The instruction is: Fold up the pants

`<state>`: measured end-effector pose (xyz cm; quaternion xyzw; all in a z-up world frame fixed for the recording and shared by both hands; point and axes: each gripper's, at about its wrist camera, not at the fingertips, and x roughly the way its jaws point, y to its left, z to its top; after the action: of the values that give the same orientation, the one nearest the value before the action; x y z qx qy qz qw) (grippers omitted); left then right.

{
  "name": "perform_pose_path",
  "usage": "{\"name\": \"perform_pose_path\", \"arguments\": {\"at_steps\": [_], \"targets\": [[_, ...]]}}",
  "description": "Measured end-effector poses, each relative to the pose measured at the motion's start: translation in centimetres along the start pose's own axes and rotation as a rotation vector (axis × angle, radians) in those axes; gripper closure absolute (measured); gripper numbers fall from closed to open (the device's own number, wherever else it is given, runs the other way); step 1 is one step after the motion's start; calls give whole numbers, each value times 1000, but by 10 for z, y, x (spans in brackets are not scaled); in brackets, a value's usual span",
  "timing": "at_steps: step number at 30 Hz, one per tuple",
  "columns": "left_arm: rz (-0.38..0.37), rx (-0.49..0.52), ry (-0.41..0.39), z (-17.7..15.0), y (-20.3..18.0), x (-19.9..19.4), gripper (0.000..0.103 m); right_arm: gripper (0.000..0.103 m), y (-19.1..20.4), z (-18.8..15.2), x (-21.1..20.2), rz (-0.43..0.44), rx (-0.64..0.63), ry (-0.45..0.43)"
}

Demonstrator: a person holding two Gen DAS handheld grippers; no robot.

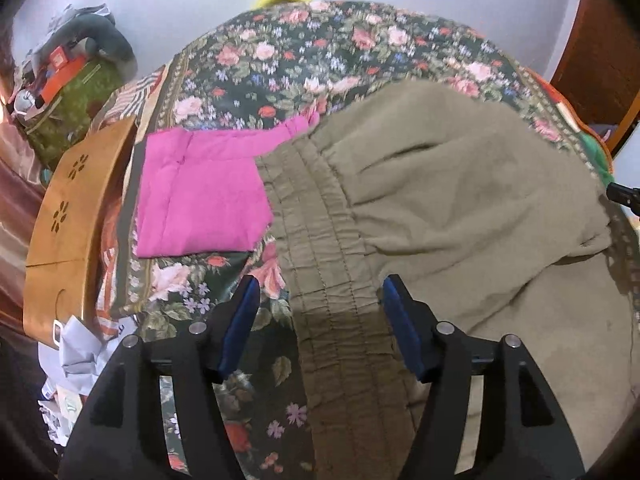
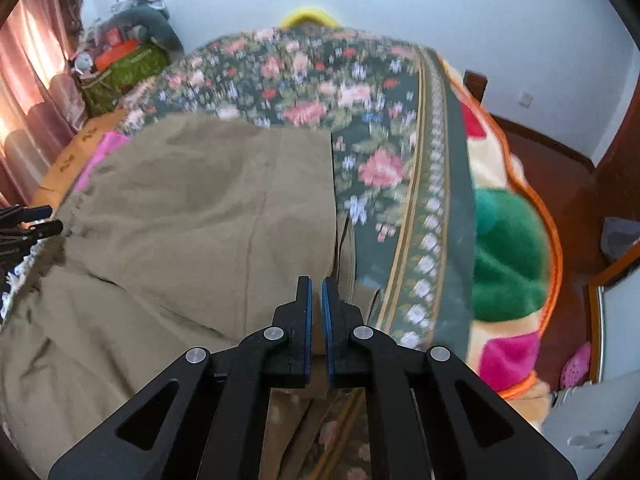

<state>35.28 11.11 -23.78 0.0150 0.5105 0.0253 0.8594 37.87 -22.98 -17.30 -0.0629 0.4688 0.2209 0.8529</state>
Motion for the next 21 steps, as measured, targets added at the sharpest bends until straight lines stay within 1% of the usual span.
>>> {"name": "perform_pose_path", "arguments": {"at_steps": [2, 5, 7, 10, 14, 16, 18, 21], "targets": [[-11, -10, -25, 5, 6, -13, 37, 98, 0, 9, -15, 16, 2, -36], [-18, -50, -76, 17, 18, -31, 30, 97, 0, 25, -32, 43, 12, -90], [-23, -71, -99, 25, 26, -37, 28, 90, 0, 37, -37, 59, 21, -119], [-17, -106, -116, 39, 40, -38, 28, 83, 2, 57, -37, 59, 22, -159], [-28, -153, -102, 55, 53, -22, 27, 79, 3, 77, -20, 62, 26, -162], [-26, -161, -85, 60, 56, -10, 28, 71, 2, 86, -4, 58, 27, -145], [-21, -161, -57, 65, 57, 8, 27, 68, 1, 93, 17, 51, 29, -120], [-40, -172, -8, 69, 56, 31, 28, 67, -3, 100, 43, 50, 42, -76]]}}
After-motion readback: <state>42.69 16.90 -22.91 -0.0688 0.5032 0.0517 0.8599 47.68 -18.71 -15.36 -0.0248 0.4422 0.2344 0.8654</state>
